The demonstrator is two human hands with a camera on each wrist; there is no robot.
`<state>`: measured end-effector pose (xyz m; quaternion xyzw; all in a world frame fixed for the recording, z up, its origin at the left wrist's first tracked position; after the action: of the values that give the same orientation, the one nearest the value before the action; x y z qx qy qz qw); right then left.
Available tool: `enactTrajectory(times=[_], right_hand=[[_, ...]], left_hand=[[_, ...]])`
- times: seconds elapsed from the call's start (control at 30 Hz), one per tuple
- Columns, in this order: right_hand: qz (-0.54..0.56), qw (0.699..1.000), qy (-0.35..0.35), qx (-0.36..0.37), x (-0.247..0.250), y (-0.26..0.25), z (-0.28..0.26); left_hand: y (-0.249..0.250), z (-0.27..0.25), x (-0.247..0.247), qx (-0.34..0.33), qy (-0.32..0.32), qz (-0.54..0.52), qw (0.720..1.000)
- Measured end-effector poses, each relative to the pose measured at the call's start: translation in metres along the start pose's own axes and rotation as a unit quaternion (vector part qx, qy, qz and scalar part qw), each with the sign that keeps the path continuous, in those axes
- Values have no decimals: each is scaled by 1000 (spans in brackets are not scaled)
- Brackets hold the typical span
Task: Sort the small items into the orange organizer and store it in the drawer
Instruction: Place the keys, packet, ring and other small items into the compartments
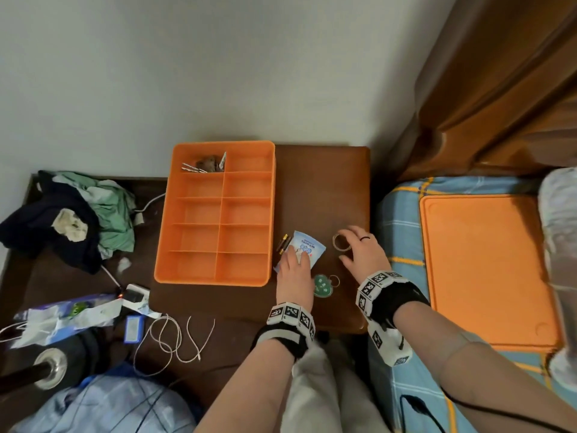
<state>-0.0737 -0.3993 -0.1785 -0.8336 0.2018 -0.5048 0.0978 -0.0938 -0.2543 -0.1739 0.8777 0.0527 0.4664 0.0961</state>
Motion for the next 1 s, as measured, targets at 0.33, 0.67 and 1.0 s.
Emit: enactTrajectory(times=[0.33,0.67,1.0], right_hand=[[-39,999,10,9,-19,10,13],[-2,1000,3,26,-26,-4,16],[33,999,16,26,-19,-6,18]], left_hand=[[-12,12,-18,42,82,-54,994],[-9,12,-13,26,141,-47,989],[-7,14,-12,24,123,-135,983]])
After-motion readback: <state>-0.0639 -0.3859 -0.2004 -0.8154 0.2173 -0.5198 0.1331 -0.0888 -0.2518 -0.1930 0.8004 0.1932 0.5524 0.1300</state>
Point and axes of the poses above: each hand's wrist, its own z-axis towards the middle knuckle, its own x-axis out of the back of the hand, y = z × x, the point moved 4 cm from there along z, towards the middle knuckle, and after that the axes turned 4 degrees about -z, right-handed, at the moved point
